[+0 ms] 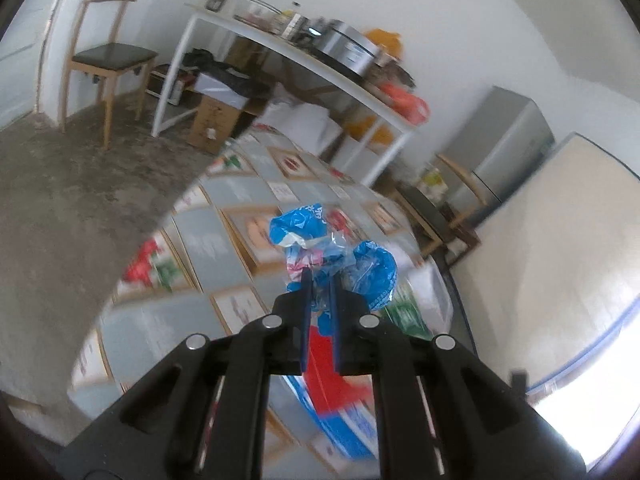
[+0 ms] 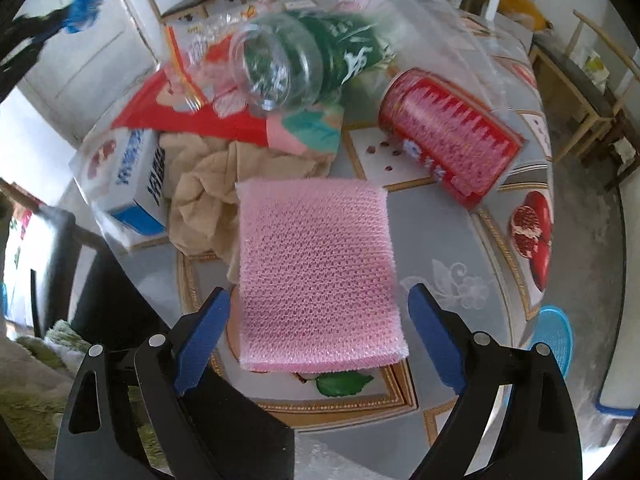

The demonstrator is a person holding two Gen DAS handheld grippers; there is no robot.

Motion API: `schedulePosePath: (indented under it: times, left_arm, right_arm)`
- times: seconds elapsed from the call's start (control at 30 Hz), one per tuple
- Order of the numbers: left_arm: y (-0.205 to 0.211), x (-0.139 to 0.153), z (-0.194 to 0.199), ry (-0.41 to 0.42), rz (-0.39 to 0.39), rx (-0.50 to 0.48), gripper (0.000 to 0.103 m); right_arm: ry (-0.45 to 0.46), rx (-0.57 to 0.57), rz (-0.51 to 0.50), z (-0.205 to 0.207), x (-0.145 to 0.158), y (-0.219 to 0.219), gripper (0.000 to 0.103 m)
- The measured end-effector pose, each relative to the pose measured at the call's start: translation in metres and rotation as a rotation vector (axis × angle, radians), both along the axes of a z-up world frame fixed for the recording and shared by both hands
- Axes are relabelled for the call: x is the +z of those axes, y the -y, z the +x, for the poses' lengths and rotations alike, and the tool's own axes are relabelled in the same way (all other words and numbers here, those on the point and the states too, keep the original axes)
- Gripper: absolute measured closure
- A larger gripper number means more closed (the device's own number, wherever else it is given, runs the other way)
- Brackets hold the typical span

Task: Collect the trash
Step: 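Grasp the pink sponge with the right tool while the left holds the wrapper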

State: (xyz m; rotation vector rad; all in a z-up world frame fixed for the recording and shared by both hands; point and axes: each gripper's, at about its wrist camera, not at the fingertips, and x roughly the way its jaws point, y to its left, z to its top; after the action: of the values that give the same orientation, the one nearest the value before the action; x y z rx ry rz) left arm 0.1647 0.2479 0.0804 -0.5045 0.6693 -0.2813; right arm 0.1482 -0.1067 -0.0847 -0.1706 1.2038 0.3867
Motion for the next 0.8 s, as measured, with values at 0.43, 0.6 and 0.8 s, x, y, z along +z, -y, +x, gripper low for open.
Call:
schedulePosePath:
  times: [0.43,0.6,0.8]
  left_arm:
    - [0.061,-0.048,-0.083,-0.052,0.026,-0.132,0.096]
    - [0.085,-0.050,-0.097,-0.060,0.051,-0.189,0.096]
    - [0.147,-0.037,-0.094,-0.053,0.085,-0.336,0.096]
  right_arm:
    - [0.063,-0.054,0.020,-0.036,0.002,0.014,0.025]
    - [0.112,-0.108,0.098,-0.066,0.015,0.033,0.025]
    - [0.167,-0.245,0.294,-0.104,0.032,0.087,0.026]
